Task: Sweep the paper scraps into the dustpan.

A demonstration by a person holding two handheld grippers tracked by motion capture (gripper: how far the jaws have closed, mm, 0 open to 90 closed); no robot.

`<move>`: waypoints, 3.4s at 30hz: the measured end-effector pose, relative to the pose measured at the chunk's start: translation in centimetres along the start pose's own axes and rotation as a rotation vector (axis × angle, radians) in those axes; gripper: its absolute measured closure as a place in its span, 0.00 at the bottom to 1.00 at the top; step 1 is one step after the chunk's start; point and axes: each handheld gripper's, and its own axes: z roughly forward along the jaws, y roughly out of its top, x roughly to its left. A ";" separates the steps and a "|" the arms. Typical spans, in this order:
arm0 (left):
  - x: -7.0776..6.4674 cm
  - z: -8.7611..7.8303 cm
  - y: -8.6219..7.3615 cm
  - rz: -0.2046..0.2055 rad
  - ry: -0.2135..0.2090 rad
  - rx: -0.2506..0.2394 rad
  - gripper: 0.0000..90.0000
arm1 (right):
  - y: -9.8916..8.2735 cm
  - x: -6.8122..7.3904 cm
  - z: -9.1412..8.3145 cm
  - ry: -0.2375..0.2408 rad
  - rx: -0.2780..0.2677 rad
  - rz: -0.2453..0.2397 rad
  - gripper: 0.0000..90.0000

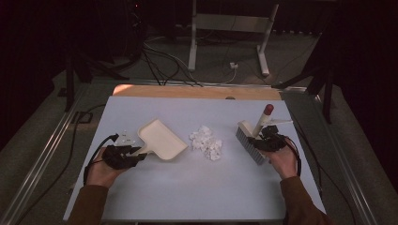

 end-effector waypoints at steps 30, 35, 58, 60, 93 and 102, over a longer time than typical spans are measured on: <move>-1.7 2.7 1.1 0.115 -0.091 0.085 0.74 | 4.4 2.3 1.8 0.011 -0.075 -0.030 0.75; -1.8 3.1 1.3 0.127 -0.100 0.082 0.74 | 5.5 3.2 3.0 0.046 -0.072 -0.013 0.75; -2.3 4.7 2.2 0.180 -0.149 0.112 0.74 | 6.0 5.1 5.8 0.005 -0.032 -0.021 0.75; -2.3 4.8 2.2 0.180 -0.151 0.110 0.74 | 6.0 5.3 6.0 0.001 -0.027 -0.025 0.75; -2.5 5.4 2.8 0.182 -0.164 0.118 0.74 | 6.0 9.6 6.8 0.014 -0.001 -0.095 0.75; -2.7 5.6 3.0 0.185 -0.164 0.120 0.74 | 5.9 10.5 6.8 0.029 0.000 -0.091 0.75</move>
